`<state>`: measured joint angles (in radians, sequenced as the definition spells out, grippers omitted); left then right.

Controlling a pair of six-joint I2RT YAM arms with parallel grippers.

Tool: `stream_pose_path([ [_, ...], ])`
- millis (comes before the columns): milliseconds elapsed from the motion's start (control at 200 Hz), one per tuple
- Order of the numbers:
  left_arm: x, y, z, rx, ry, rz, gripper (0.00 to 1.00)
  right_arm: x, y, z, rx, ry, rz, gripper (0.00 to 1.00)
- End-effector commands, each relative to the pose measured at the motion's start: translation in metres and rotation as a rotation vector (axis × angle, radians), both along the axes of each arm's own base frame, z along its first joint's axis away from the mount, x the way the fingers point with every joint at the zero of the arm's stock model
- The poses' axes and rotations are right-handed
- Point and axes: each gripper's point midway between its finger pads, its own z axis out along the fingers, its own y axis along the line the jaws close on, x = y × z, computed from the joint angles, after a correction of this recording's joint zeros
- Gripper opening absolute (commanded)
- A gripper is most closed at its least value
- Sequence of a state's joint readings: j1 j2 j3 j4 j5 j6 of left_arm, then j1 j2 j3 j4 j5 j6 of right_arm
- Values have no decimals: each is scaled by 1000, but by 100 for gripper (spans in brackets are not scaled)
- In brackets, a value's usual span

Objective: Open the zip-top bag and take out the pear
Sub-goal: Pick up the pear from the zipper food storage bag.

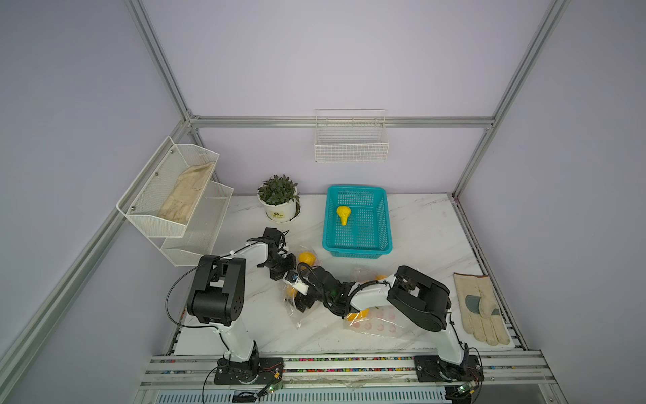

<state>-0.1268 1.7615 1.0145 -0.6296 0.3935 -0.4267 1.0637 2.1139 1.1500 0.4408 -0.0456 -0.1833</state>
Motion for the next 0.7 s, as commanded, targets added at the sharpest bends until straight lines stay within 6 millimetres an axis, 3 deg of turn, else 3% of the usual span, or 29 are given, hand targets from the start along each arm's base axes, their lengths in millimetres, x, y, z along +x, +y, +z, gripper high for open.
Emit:
stream_pose_path([
  [0, -26, 2, -26, 49, 110, -28, 0, 4, -22, -49, -167, 78, -79, 92],
  [130, -26, 3, -26, 51, 110, -27, 0, 11, -23, -55, -194, 87, -123, 88],
  [250, -26, 5, -27, 66, 109, -27, 0, 10, -28, -49, -186, 89, -123, 71],
  [300, -25, 7, -27, 78, 107, -22, 0, 7, -29, -39, -169, 86, -113, 59],
  [375, -24, 12, -28, 100, 108, -15, 0, 2, -35, -22, -146, 77, -112, 51],
  [520, -20, 26, -31, 142, 113, 21, 0, -11, -51, 14, -89, 58, -92, 49],
  [695, -17, 39, -30, 161, 117, 57, 0, -27, -72, 39, -60, 48, -64, 49],
])
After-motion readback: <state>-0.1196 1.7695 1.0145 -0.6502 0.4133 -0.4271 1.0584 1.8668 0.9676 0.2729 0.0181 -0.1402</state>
